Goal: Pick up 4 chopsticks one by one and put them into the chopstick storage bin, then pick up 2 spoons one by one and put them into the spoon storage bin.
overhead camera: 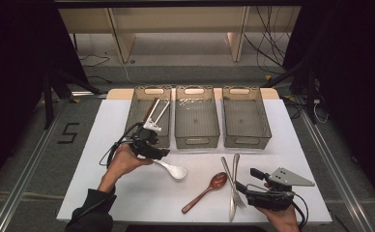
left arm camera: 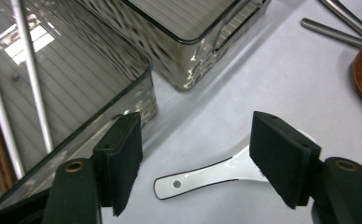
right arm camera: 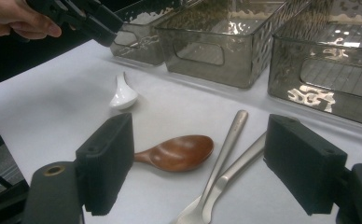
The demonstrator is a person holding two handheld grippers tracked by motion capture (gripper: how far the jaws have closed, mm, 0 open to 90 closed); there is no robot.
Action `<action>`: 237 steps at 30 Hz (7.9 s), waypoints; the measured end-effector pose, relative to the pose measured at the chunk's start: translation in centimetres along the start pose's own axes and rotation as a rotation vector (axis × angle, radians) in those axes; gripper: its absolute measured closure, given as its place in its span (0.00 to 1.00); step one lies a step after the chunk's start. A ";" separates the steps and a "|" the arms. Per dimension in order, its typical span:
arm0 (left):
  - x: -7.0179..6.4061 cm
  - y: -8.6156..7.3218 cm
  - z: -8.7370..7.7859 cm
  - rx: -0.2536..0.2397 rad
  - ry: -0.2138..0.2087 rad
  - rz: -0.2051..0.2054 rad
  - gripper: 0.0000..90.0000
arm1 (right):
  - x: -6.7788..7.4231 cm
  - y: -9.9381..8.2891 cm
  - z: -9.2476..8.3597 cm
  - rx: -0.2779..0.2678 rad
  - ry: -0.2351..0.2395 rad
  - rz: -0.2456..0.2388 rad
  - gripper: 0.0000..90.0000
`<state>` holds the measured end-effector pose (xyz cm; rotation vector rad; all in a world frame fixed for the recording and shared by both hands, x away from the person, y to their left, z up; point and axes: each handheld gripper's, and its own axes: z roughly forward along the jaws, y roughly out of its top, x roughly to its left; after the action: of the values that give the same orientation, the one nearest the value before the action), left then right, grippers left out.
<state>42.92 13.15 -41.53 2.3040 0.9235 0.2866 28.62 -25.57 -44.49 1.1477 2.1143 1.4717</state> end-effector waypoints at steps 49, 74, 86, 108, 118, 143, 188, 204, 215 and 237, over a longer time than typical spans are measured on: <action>0.9 -2.6 5.6 0.101 0.036 -0.041 0.99 | -0.2 -0.1 0.1 0.003 -0.001 0.012 0.28; 0.4 -2.2 5.2 0.202 0.024 -0.002 0.99 | -0.2 -0.1 -0.1 -0.004 -0.002 0.008 0.28; -0.7 -3.5 3.5 0.313 -0.018 0.005 0.99 | -0.1 0.0 -0.2 -0.005 -0.002 0.004 0.28; -1.4 -5.1 1.4 0.331 -0.044 -0.021 0.99 | 0.2 0.2 0.4 0.002 0.009 -0.014 0.28; -1.1 -4.0 -0.7 0.250 -0.019 -0.037 0.69 | 0.1 0.2 0.4 0.002 0.008 -0.013 0.28; -3.3 -4.1 2.5 0.356 -0.098 0.039 0.58 | 0.2 0.2 0.5 0.006 0.008 -0.010 0.28; -3.0 -2.5 0.1 0.169 -0.068 0.037 0.84 | 0.1 0.2 0.3 0.006 0.002 -0.013 0.28; -2.1 1.6 -0.7 0.005 -0.047 -0.017 0.84 | 0.0 0.2 0.4 0.003 0.002 -0.001 0.28; -1.2 5.7 0.1 -0.036 -0.013 -0.038 0.84 | -0.1 0.1 0.3 0.001 0.005 0.003 0.28; 1.4 10.1 3.1 -0.058 0.042 -0.095 0.84 | -0.1 0.1 0.3 0.001 0.008 0.003 0.28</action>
<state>50.75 7.04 -37.58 2.2013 1.0290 0.3177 28.92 -25.47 -44.50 1.1475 2.1195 1.4791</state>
